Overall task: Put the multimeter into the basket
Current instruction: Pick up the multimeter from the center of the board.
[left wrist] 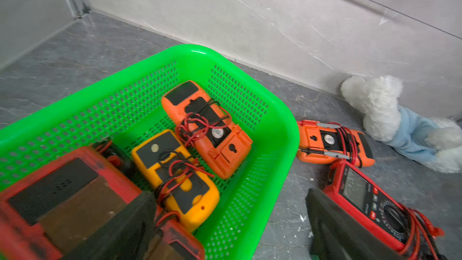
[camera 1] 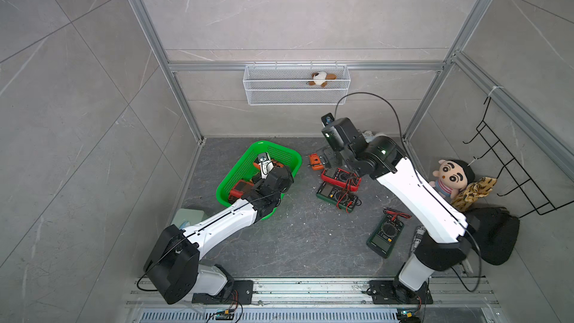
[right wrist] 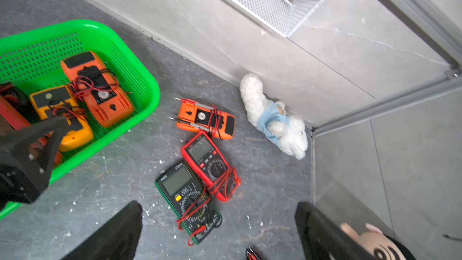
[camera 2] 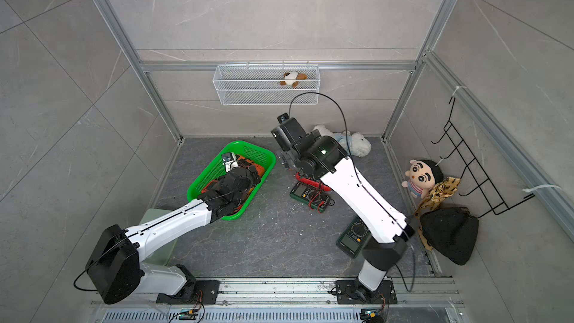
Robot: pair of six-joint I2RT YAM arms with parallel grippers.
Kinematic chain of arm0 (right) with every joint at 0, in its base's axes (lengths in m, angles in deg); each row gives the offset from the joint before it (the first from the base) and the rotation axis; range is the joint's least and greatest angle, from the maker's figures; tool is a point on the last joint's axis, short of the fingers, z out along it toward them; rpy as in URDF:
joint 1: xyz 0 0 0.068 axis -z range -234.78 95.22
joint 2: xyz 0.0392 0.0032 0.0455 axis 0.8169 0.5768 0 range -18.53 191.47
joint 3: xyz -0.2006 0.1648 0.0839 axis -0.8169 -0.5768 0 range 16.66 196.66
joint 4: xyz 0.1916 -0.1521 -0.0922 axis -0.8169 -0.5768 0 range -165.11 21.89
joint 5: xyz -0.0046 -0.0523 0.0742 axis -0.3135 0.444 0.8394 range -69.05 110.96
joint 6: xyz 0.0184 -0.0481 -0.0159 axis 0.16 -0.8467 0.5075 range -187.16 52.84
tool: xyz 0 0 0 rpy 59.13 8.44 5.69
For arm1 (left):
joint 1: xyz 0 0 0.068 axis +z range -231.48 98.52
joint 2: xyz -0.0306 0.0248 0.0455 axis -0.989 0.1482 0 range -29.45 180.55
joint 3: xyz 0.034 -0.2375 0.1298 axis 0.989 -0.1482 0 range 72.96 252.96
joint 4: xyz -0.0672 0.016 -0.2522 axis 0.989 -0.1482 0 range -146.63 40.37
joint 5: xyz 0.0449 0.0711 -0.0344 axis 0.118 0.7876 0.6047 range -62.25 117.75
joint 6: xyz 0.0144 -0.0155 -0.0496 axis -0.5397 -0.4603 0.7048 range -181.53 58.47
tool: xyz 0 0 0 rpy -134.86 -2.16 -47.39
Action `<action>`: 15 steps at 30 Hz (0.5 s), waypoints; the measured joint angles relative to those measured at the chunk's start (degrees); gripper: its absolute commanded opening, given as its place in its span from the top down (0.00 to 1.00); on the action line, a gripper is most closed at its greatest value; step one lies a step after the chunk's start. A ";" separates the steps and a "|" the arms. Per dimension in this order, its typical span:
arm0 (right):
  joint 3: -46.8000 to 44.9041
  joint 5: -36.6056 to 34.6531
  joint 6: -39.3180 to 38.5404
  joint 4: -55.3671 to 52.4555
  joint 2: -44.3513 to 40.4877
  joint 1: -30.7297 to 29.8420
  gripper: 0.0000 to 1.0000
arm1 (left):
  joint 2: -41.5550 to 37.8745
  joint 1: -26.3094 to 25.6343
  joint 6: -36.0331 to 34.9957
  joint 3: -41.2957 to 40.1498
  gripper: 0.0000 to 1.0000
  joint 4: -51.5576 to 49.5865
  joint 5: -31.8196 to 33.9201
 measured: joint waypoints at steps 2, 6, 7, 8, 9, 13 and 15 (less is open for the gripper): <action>-9.81 -1.49 0.85 3.91 -8.68 0.42 0.01 | 1.25 -1.18 -0.02 0.50 0.02 0.98 -1.42; -23.71 -4.79 5.11 7.65 -23.82 0.90 0.00 | 6.16 -5.09 -0.26 3.61 0.02 2.36 -3.06; -27.04 -5.64 6.84 8.07 -27.69 1.01 0.00 | 7.96 -6.32 -0.44 4.90 0.02 2.58 -3.61; -30.29 -6.54 8.72 8.39 -31.12 1.07 0.00 | 10.03 -7.61 -0.72 6.40 0.02 2.71 -4.37; -32.72 -7.17 10.23 8.39 -33.48 1.16 0.00 | 12.00 -8.81 -1.11 7.78 0.02 2.97 -4.90; -42.10 -10.05 17.57 7.04 -41.70 1.42 0.00 | 20.48 -13.86 -3.23 13.79 0.02 3.78 -8.35; -45.62 -11.45 21.38 5.27 -43.63 1.51 0.00 | 24.52 -16.31 -4.33 16.52 0.02 3.72 -10.49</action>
